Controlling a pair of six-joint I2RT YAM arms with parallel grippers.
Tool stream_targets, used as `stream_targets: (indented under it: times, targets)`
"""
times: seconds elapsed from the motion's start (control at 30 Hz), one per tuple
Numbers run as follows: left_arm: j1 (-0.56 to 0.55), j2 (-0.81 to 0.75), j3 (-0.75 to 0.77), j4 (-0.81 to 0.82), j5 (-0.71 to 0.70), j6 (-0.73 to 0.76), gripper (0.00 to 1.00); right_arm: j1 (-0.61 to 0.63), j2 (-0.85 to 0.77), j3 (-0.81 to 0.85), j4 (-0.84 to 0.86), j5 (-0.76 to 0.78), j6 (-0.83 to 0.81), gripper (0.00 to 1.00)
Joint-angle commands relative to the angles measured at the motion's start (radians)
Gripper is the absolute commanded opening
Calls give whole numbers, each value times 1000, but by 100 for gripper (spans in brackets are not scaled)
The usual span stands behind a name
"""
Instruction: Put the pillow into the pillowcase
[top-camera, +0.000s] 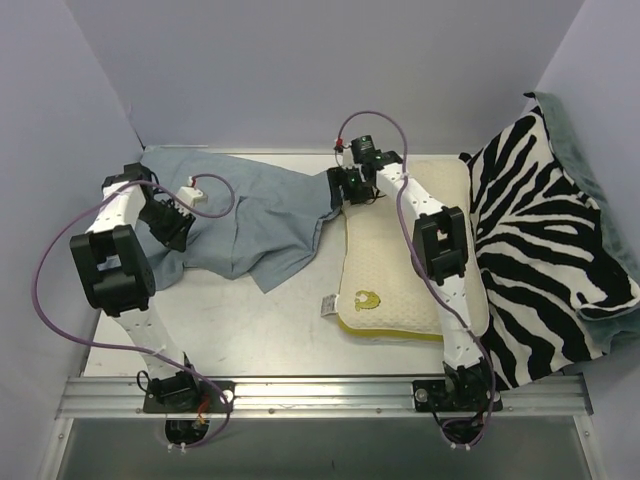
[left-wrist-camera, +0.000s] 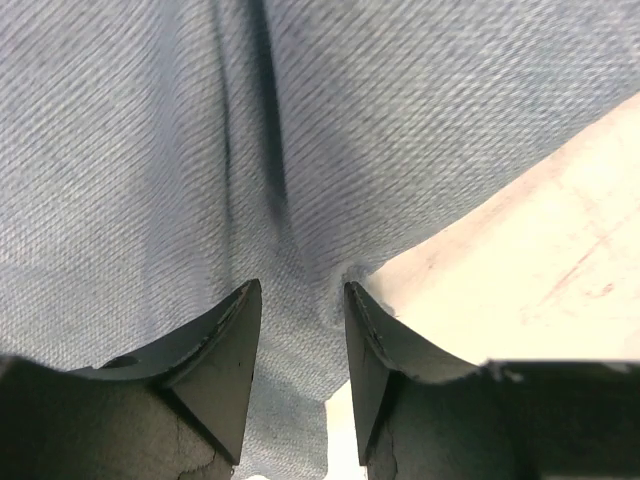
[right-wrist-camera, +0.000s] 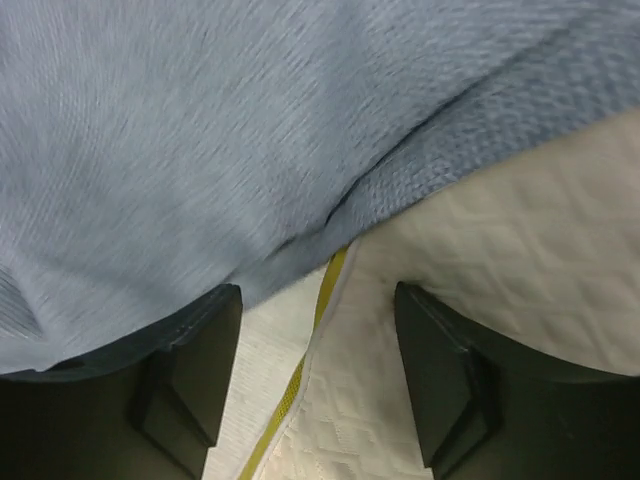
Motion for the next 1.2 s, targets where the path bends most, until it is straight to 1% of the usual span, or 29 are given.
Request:
stream_targets:
  times: [0.0,0.03,0.1,0.13,0.17,0.23,0.27,0.33,0.37,0.47,0.53,0.57,0.67,0.87,0.97,1.07,1.1,1.17]
  targets:
    - [-26,-41,-8,-56,19,39,47,84,-70,-20,-105,73,-166,64]
    - [-26,-34,-10,-53,13,24,48,84,-114,-29,-121,108,-174,65]
    - [-23,-4,-4,-45,3,-2,49,73,-189,-101,-130,96,-200,65]
    - [-23,4,-1,-41,1,-34,50,72,-267,-136,-130,99,-221,65]
    - [-22,13,4,-29,4,-51,50,75,-303,-164,-126,92,-255,62]
    - [-22,33,19,-19,9,-95,51,90,-399,-250,-126,11,-289,57]
    - [-22,39,24,-6,16,-109,51,101,-422,-278,-119,-99,-302,52]
    - [-20,56,42,2,25,-145,51,168,-455,-344,-119,-163,-342,47]
    - [-20,61,48,8,30,-155,52,194,-453,-359,-119,-187,-353,41]
    - [-14,76,77,13,41,-203,52,277,-401,-358,-115,-234,-363,33]
    - [-10,85,91,19,39,-247,54,325,-325,-307,-113,-243,-346,31]
    - [-7,90,108,21,42,-261,55,339,-299,-292,-112,-238,-343,28]
    - [3,101,123,25,39,-320,57,372,-216,-249,-95,-224,-336,26]
    - [12,91,101,62,21,-356,58,422,-125,-269,-1,-152,-318,25]
    - [18,96,94,79,-10,-366,58,434,-84,-270,0,-126,-307,27]
    - [26,107,91,90,-43,-375,58,442,-68,-293,-61,-146,-330,27]
    - [30,114,91,94,-53,-375,58,442,-76,-322,-87,-161,-362,27]
    - [38,125,93,94,-70,-372,58,439,-87,-359,-176,-206,-408,26]
